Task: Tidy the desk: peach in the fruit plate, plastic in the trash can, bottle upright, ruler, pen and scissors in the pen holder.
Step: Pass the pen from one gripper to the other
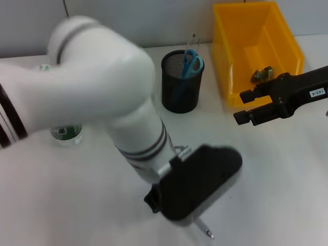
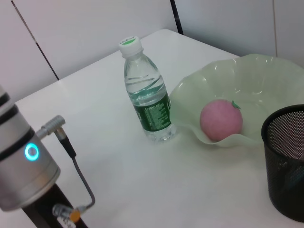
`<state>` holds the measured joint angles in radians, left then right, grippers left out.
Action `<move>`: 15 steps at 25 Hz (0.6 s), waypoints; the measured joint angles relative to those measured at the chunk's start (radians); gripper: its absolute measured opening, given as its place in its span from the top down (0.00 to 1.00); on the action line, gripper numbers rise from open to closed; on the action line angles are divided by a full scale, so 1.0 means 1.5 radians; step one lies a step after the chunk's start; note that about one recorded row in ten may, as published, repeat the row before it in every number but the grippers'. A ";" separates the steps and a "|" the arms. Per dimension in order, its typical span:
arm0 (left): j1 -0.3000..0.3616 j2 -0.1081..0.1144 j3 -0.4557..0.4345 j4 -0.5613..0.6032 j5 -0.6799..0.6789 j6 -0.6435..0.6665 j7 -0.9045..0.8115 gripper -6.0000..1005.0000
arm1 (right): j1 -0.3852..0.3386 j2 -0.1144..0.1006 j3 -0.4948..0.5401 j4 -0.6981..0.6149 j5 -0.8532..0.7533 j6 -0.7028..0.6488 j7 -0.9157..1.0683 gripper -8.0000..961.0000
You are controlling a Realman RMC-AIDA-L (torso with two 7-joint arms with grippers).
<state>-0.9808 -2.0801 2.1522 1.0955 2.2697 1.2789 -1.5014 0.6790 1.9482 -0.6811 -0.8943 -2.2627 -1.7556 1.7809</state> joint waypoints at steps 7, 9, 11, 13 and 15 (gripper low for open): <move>0.031 0.000 -0.196 0.048 -0.011 0.100 -0.046 0.85 | -0.009 0.000 0.007 -0.018 0.004 -0.006 0.000 0.20; 0.064 0.001 -0.302 0.082 -0.024 0.134 -0.084 0.85 | -0.012 0.000 0.007 -0.021 0.006 -0.006 -0.003 0.20; 0.092 0.004 -0.381 0.092 -0.054 0.144 -0.115 0.85 | -0.013 0.000 0.008 -0.021 0.007 -0.006 -0.013 0.20; 0.103 0.004 -0.411 0.092 -0.068 0.144 -0.123 0.85 | -0.017 0.001 0.009 -0.022 0.010 -0.005 -0.017 0.20; 0.130 0.004 -0.471 0.089 -0.104 0.144 -0.135 0.85 | -0.019 0.002 0.010 -0.023 0.014 -0.004 -0.019 0.20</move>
<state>-0.7852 -2.0735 1.4465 1.2291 2.1140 1.4952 -1.7035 0.6500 1.9514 -0.6668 -0.9283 -2.2423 -1.7616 1.7530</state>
